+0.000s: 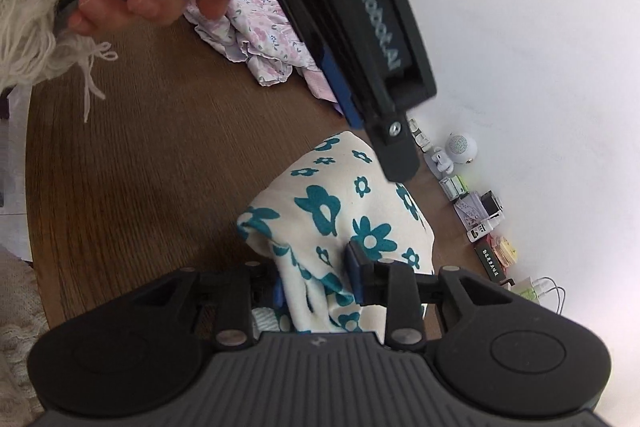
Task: Fold clothes
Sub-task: 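Lay the lifted bundle edge down with the right gripper and release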
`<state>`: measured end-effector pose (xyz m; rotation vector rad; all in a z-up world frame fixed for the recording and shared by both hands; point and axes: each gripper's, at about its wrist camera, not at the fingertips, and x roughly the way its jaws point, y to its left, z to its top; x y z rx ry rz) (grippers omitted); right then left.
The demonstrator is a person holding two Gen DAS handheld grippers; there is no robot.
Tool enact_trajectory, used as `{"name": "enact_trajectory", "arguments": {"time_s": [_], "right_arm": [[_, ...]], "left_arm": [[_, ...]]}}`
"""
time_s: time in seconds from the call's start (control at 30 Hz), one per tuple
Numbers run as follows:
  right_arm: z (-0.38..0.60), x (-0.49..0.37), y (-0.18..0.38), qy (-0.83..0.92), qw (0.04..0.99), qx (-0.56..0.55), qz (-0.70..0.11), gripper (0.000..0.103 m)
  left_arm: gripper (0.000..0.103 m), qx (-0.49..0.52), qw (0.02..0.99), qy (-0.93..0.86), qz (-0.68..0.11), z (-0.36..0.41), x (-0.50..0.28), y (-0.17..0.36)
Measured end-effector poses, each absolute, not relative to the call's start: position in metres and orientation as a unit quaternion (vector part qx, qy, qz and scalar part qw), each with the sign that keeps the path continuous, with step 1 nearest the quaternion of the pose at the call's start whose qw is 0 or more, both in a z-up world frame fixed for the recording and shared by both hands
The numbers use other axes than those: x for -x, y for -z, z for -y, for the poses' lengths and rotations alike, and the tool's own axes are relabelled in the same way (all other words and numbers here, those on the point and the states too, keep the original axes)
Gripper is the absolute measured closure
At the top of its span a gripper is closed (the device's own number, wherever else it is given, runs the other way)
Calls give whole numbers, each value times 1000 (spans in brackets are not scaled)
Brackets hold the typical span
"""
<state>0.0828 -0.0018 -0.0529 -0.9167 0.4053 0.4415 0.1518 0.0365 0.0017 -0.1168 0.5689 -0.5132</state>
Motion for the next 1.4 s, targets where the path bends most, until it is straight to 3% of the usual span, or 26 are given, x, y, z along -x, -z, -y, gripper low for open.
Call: {"name": "enact_trajectory", "arguments": {"time_s": [0.17, 0.27, 0.4, 0.53, 0.6, 0.67, 0.7, 1.2, 1.4], "right_arm": [[18, -75, 42, -243, 863, 386, -217, 61], [48, -71, 20, -277, 880, 298, -245, 57], [97, -86, -10, -260, 921, 158, -242, 55], [120, -125, -12, -228, 939, 104, -235, 56], [125, -142, -6, -241, 936, 77, -244, 62], [124, -151, 2, -246, 933, 65, -254, 79], [124, -154, 6, -245, 933, 64, -257, 80], [127, -152, 34, -240, 938, 50, -243, 79], [140, -129, 13, -240, 943, 20, -228, 68]], "left_arm": [[70, 59, 921, 253, -289, -33, -155, 8], [70, 61, 920, 254, -293, -33, -155, 13], [70, 45, 923, 248, -290, -27, -153, 12], [69, 26, 927, 240, -286, -21, -150, 12], [69, 17, 929, 236, -285, -18, -149, 11], [69, 7, 931, 231, -283, -16, -147, 10], [68, 0, 932, 228, -282, -14, -146, 10], [63, -54, 935, 231, -264, 0, -145, -3], [64, -65, 935, 251, -243, -1, -156, -27]]}}
